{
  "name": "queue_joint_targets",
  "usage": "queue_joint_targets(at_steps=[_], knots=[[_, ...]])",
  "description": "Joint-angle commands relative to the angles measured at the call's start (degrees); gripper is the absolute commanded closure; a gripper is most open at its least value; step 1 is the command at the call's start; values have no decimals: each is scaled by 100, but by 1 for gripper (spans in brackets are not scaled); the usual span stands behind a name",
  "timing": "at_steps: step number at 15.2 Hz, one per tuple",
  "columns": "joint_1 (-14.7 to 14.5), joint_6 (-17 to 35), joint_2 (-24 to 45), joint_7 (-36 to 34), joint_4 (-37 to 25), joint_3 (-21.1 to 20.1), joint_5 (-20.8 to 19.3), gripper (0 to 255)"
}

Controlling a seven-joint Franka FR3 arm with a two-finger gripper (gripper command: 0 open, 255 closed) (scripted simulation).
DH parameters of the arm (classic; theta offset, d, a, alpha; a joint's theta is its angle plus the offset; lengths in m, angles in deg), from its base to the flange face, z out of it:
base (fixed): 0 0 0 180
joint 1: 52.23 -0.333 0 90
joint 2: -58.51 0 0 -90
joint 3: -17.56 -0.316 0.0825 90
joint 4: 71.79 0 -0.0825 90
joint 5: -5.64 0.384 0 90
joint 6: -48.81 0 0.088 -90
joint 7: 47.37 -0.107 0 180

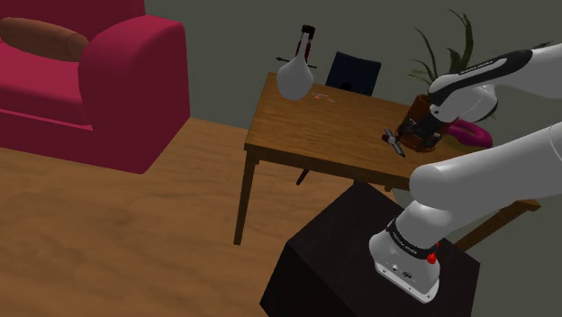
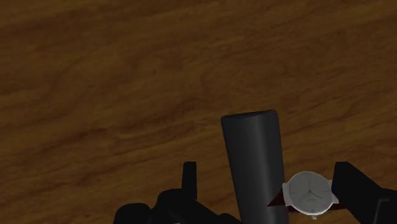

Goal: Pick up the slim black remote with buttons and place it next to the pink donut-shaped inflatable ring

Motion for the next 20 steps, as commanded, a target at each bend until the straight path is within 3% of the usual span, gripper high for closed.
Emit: queue_joint_targets(at_steps=[1, 6, 7, 12, 13, 15, 16, 17, 20], knots=[[-12, -373, 322, 30, 99, 66, -11, 0], [18, -372, 329, 44, 99, 34, 8, 0], [-127, -310, 542, 115, -43, 112, 154, 255], [56, -427, 244, 6, 137, 12, -44, 255], [-16, -385, 261, -127, 154, -91, -4, 255], [-192, -211, 610, 63, -10, 81, 196, 255], [-59, 1394, 340, -60, 43, -41, 60, 255], [-60, 1394, 340, -60, 43, -40, 59, 0], [40, 11, 124, -141, -135, -71, 62, 0]])
